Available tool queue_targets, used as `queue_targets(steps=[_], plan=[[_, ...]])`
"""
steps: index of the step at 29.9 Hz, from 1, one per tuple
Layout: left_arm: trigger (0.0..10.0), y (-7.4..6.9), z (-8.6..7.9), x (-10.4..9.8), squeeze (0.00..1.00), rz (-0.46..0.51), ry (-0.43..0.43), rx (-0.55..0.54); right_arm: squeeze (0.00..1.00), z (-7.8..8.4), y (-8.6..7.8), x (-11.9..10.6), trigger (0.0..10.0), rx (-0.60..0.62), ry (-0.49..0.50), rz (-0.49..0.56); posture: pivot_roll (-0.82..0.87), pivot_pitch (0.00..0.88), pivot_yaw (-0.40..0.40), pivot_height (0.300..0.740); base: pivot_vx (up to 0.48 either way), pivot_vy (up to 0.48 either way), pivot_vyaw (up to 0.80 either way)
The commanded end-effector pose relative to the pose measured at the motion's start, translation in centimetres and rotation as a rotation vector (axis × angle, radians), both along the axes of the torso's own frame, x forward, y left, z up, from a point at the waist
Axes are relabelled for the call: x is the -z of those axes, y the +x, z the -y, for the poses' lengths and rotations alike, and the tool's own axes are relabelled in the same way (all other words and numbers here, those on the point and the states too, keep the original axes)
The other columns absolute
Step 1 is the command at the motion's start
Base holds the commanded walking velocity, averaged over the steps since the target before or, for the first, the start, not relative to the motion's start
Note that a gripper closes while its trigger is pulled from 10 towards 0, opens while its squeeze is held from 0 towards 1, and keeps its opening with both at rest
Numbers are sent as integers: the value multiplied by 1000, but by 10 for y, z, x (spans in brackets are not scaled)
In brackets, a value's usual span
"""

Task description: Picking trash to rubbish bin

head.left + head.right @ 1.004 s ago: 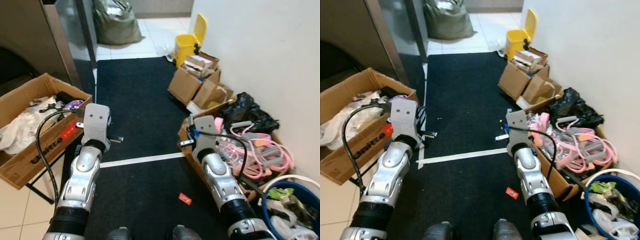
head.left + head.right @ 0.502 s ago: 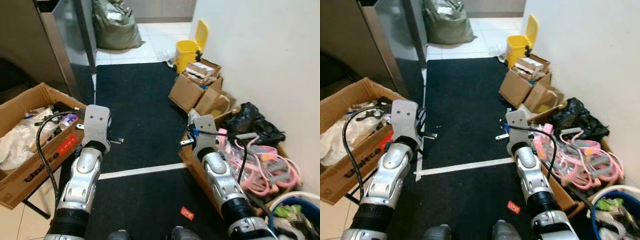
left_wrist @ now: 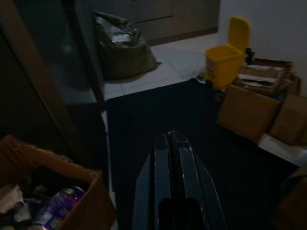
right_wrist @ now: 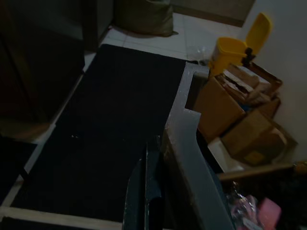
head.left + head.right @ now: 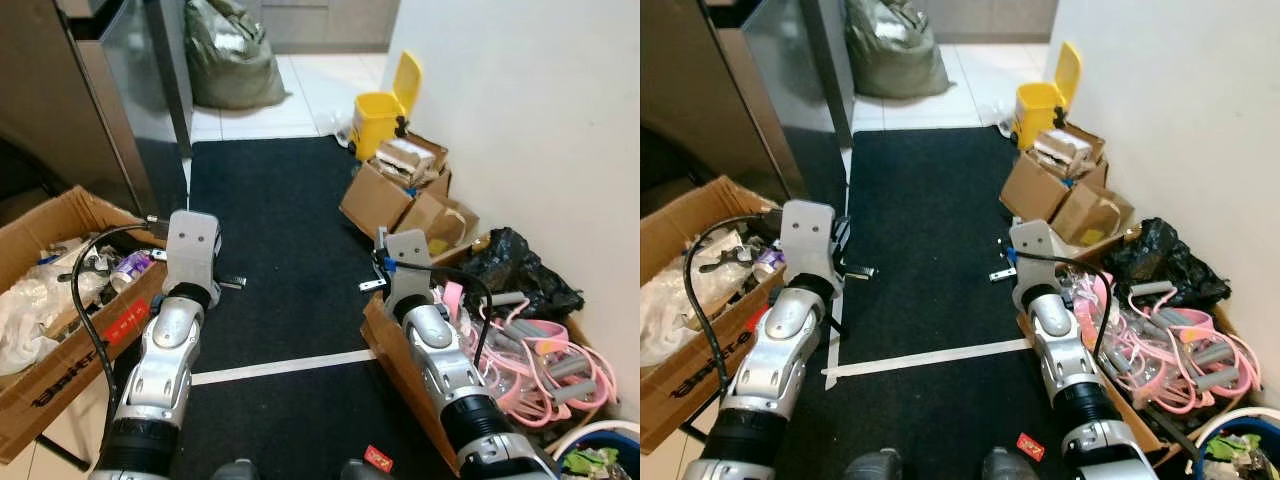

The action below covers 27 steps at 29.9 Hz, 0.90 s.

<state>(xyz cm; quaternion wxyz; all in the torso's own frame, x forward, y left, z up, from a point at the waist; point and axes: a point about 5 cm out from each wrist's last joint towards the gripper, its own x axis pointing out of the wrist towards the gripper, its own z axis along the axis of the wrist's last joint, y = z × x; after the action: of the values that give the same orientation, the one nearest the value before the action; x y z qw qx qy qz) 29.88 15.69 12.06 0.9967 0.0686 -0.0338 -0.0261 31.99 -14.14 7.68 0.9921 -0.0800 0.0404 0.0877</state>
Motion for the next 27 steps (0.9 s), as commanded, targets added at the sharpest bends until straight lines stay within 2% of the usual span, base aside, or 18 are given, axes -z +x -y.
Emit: queue_targets(steps=[1,12,27], plan=[[10000,-1,0,1,0,-7,8,2,0,4,0,3,10000,9,-15,-14,42,18,-26,740,300,0,0],[10000,-1,0,1,0,-7,8,0,0,2,0,2,10000,-9,-33,-8,43,20,-27,740,298,0,0],[10000,-2,-1,2,0,-9,10,0,0,1,-1,2,10000,-17,-46,-6,45,25,-28,740,299,0,632]])
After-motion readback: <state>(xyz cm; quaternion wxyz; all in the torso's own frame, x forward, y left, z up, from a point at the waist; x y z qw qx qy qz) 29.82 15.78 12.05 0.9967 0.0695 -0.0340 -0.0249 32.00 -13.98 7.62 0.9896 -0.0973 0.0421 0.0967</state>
